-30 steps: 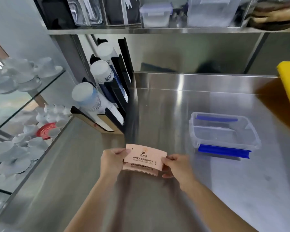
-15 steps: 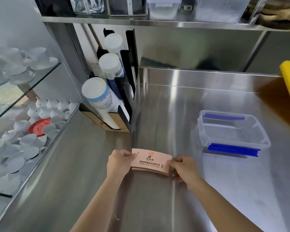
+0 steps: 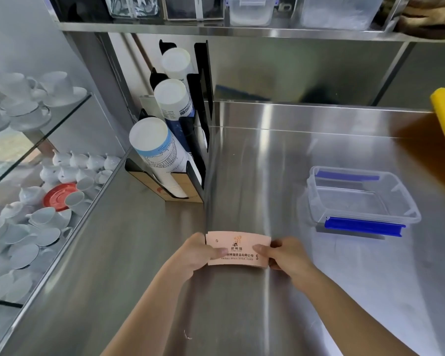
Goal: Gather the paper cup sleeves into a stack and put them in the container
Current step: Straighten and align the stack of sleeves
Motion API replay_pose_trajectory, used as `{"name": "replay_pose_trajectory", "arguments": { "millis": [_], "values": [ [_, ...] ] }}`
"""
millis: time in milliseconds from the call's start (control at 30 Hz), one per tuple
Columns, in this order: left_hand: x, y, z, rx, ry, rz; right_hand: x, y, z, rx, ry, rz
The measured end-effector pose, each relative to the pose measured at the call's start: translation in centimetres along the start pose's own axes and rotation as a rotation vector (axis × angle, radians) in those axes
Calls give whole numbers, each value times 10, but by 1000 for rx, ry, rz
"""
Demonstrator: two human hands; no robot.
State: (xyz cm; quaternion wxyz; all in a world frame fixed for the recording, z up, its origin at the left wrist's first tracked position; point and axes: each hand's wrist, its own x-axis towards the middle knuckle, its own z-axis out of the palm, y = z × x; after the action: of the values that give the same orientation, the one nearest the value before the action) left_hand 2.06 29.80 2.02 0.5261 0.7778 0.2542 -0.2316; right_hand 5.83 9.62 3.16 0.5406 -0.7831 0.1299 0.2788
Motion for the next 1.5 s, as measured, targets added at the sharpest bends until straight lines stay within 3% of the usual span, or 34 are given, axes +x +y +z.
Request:
{"name": "replay_pose_trajectory", "arguments": {
  "millis": [67,200,400,567,667,767,933,1067,1300,1500],
  "values": [
    [-5,-2,1,-49,-49,48,-3,-1,-3,47,-58,-15],
    [-16,-4,10,-106,21,174,-7,4,-12,206,-81,-117],
    [-20,-2,36,-465,75,370,-14,9,-14,346,-70,-329],
    [-23,1,62,-686,49,385,-15,23,1,541,-69,-321],
    [-25,11,76,-799,235,327,-17,23,13,619,36,-267],
    [-23,18,82,-777,450,282,-15,17,18,559,221,-288],
    [-26,24,80,-763,480,370,-15,15,21,526,330,-385],
    [-29,17,80,-704,504,479,-19,22,21,500,307,-447],
    [-29,17,79,-716,475,393,-17,26,25,541,327,-425],
    [-28,10,79,-736,398,348,-15,31,22,412,268,-429]
  ]
}}
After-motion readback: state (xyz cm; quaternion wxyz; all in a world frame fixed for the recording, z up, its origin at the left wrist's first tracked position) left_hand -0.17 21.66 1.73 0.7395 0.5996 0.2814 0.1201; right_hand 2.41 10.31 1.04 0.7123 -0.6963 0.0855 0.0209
